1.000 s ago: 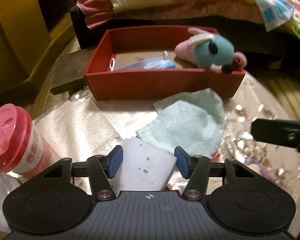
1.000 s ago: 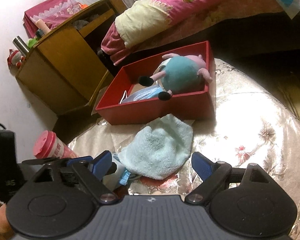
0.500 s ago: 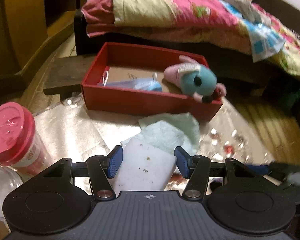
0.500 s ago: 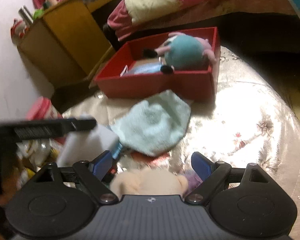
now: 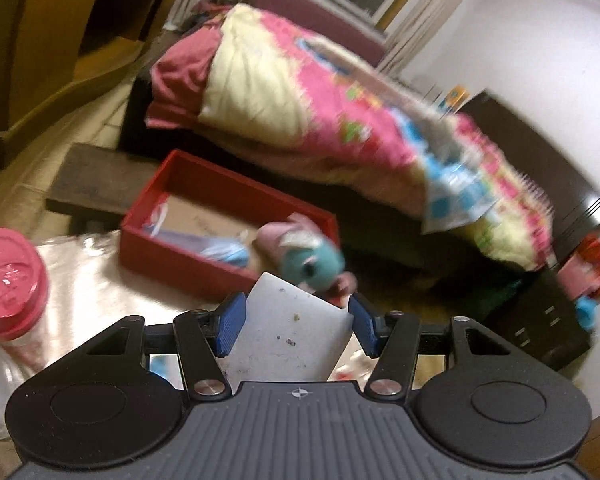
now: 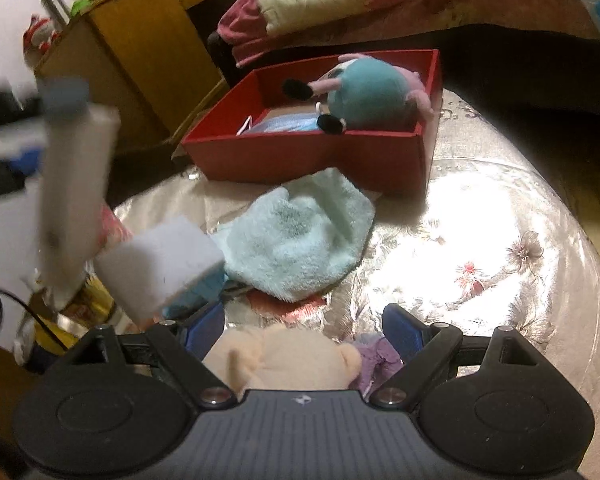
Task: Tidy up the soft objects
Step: 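Grasp the beige plush toy with the right tool while the left tool holds the sponge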
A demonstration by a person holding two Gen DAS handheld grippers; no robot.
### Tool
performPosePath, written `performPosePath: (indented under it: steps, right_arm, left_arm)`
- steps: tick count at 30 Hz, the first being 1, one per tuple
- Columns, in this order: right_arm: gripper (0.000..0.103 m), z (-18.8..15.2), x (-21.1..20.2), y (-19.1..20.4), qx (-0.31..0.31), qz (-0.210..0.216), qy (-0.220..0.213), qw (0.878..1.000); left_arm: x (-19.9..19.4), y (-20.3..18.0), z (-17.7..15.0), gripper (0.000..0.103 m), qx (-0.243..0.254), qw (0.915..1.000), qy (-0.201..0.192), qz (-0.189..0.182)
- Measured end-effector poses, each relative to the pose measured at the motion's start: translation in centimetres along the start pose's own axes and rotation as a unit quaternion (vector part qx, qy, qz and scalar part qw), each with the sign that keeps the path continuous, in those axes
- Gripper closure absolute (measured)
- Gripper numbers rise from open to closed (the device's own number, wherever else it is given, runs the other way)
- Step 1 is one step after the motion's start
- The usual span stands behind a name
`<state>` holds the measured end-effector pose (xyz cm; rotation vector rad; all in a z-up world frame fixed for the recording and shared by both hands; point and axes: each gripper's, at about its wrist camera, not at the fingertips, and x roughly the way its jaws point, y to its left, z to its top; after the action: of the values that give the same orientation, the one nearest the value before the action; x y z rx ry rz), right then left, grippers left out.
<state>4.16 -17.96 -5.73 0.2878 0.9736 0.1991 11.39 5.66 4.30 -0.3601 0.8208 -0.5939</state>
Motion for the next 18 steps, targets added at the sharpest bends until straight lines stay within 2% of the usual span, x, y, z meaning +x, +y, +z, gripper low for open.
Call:
performPosePath:
  steps: [6,12,18]
  right_arm:
    - [0.039,-0.2,0.0,0.4,-0.029,0.005,0.006,1.000]
    - [0.037,-0.8,-0.1,0.9,-0.089,0.011,0.013,0.996]
    - [0.036,-1.7,0.7,1.2,-0.127,0.013,0.025,0.992]
  left_arm:
    - [-0.5,-1.2,0.2,0.046,0.011,0.9998,-0.015,-0.006]
    - [0.5,-0.5,-0.2,0.046,0.010,0.9998,0.003,0.019]
    - [1.2,-0.9,-0.9,0.046,0.029,0.9991,0.019,0.026]
